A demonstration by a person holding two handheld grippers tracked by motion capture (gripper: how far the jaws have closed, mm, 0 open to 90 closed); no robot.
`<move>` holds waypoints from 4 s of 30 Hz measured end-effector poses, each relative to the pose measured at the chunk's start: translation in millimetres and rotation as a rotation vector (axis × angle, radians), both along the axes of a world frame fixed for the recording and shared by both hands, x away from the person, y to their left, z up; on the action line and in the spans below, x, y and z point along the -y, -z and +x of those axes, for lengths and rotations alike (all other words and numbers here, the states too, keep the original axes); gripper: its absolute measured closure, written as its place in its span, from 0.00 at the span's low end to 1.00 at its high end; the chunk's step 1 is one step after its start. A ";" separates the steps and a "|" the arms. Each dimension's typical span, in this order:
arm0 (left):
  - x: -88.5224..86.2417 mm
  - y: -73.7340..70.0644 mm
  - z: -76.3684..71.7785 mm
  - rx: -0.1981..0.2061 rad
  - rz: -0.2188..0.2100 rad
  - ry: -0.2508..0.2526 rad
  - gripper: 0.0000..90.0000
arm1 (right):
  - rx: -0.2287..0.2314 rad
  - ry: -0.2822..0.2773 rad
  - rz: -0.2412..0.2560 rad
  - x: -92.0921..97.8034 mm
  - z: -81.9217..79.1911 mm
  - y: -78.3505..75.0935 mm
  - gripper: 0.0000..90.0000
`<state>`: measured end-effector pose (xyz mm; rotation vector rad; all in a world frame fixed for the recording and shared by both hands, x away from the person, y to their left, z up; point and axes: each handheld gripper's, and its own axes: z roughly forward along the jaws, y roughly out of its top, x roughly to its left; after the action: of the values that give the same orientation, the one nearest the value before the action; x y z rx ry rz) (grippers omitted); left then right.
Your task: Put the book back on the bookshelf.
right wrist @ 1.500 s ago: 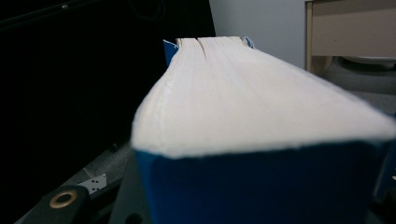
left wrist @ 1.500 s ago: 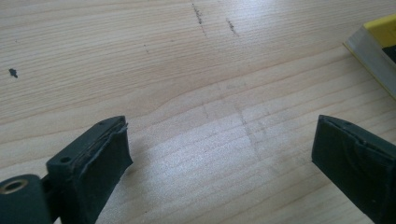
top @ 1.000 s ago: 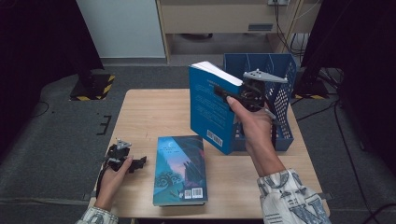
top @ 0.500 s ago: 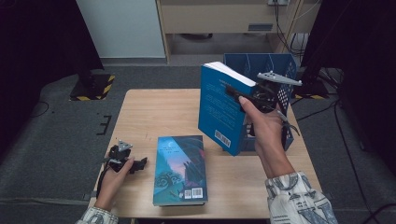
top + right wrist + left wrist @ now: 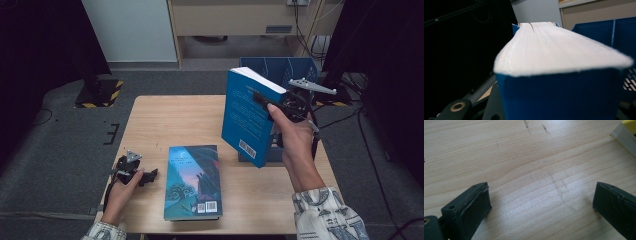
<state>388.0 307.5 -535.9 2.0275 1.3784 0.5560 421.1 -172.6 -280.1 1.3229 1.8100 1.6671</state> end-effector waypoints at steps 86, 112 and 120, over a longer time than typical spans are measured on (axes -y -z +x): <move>0.8 0.1 0.7 -0.002 0.000 0.014 0.00 | -0.098 0.179 0.057 53.2 60.1 20.6 0.67; 0.4 0.1 0.9 0.000 0.001 0.019 0.00 | -0.067 0.245 0.004 27.4 87.5 20.4 0.67; 0.4 -0.1 0.9 -0.002 0.001 0.020 0.00 | -0.051 0.260 -0.005 19.4 98.2 24.9 0.67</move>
<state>388.9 307.1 -535.8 2.0409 1.3576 0.5466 519.3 -192.0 -305.0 1.5371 1.5885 1.5019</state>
